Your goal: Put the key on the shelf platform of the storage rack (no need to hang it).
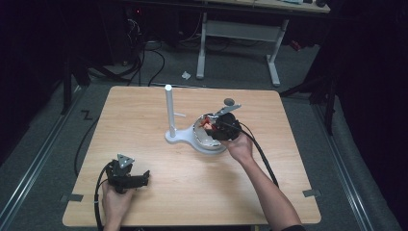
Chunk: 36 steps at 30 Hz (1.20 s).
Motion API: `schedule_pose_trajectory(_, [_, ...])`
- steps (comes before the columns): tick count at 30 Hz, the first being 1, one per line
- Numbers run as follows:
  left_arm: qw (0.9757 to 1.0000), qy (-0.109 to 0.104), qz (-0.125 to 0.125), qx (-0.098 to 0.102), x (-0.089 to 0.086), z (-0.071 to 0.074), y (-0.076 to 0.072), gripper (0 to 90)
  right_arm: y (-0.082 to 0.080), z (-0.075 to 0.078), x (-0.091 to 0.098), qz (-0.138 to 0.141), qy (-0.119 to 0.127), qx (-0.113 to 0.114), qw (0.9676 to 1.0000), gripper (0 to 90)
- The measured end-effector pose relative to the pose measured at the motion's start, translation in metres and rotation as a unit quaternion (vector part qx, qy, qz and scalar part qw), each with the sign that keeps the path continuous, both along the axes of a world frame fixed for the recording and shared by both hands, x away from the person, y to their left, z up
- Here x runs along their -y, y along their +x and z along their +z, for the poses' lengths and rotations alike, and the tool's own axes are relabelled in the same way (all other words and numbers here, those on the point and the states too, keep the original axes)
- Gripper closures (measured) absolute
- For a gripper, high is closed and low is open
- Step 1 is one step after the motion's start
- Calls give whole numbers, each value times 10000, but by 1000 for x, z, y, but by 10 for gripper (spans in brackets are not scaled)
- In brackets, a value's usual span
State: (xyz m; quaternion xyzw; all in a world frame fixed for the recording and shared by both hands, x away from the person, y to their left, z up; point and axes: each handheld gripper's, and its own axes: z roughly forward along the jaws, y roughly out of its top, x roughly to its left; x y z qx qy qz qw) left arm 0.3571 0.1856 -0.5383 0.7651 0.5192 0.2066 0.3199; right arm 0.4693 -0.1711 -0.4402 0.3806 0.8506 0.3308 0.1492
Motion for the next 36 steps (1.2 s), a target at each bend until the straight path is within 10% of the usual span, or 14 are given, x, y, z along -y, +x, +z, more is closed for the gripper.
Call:
schedule_pose_trajectory(19, [10000, 2, 4, 5, 0, 0, 0, 23, 6, -6, 4, -133, -157, -66, 9998, 536])
schedule_pose_trajectory(36, [10000, 3, 5, 6, 0, 0, 0, 23, -14, 24, 30, -237, 476, 247, 9983, 469])
